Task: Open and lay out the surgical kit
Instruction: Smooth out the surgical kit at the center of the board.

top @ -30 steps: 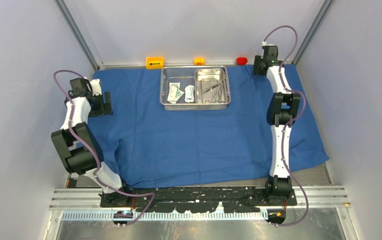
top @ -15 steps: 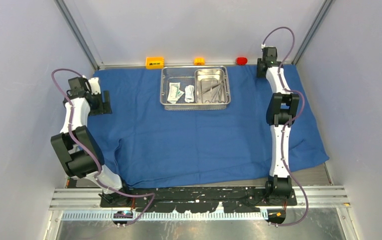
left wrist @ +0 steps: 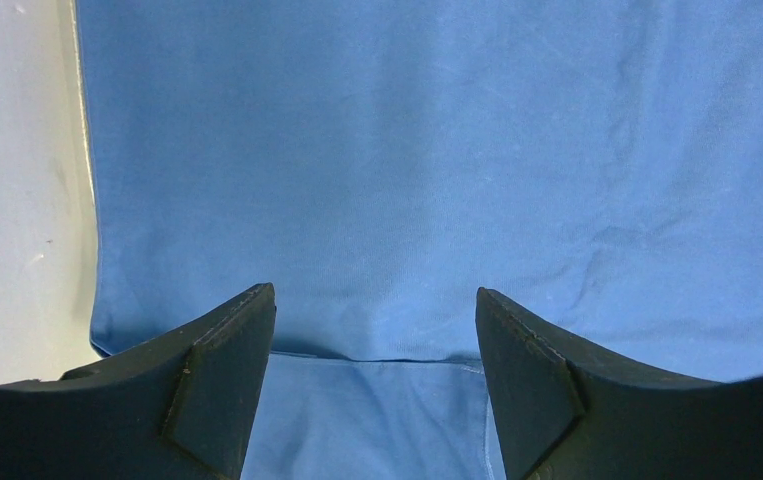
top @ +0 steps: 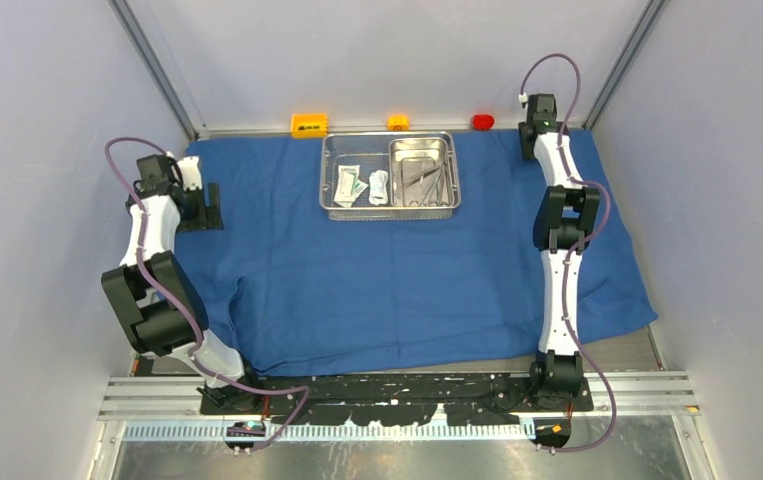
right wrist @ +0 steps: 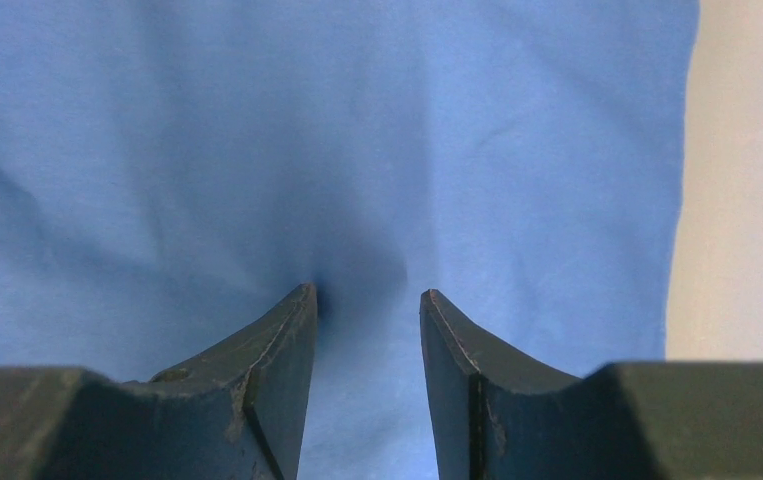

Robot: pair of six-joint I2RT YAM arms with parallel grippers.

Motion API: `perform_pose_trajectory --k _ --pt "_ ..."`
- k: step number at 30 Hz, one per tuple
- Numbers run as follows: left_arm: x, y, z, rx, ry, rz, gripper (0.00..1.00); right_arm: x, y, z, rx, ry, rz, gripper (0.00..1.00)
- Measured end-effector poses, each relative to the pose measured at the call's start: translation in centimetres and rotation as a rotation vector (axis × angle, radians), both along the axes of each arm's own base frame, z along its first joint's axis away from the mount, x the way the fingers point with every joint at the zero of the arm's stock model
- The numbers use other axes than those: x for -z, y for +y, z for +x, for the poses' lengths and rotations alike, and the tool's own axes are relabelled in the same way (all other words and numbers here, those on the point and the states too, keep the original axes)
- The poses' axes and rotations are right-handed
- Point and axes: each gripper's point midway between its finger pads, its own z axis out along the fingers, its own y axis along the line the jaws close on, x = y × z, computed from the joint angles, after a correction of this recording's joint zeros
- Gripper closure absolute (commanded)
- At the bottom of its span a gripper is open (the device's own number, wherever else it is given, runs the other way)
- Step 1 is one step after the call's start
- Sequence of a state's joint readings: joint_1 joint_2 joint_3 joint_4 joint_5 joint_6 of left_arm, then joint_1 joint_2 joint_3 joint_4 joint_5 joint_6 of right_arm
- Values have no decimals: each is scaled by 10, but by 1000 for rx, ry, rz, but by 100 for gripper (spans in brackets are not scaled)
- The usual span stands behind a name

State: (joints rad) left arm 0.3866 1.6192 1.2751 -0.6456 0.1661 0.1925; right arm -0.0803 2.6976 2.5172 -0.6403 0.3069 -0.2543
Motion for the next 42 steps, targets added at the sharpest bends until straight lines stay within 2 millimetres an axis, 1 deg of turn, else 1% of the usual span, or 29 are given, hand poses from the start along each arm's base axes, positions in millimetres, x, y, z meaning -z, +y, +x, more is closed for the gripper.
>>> perform_pose_trajectory --k 4,9,15,18,22,26,27,29,31,33,36,39,42 --pt "2 0 0 4 7 1 24 0 -14 -4 4 19 -32 52" --pt "10 2 0 11 31 6 23 -1 -32 -9 26 28 -51 50" --pt "14 6 -1 7 47 18 22 -3 -48 -13 53 25 -46 44" --pt "11 7 1 6 41 21 22 -4 -54 -22 70 31 -9 42" --pt "5 7 6 5 22 20 22 -6 -60 -53 97 68 70 38" --pt "3 3 10 10 8 -6 22 -20 -56 -86 104 74 150 37" --pt "3 1 11 11 6 -16 22 -27 -50 -96 95 71 172 36" --pt "6 -2 14 17 5 -30 22 -40 -39 -109 75 54 206 36" --pt "11 -7 15 27 14 -48 22 -52 -26 -118 45 32 231 36" --pt "16 -11 17 35 23 -61 22 -58 -14 -126 15 22 253 36" --pt "28 -24 23 54 43 -88 22 -53 3 -139 -24 35 280 38" --pt "38 -35 26 76 65 -106 22 -36 14 -147 -50 79 289 39" --pt "42 -44 29 87 71 -119 22 -19 20 -154 -65 124 285 41"
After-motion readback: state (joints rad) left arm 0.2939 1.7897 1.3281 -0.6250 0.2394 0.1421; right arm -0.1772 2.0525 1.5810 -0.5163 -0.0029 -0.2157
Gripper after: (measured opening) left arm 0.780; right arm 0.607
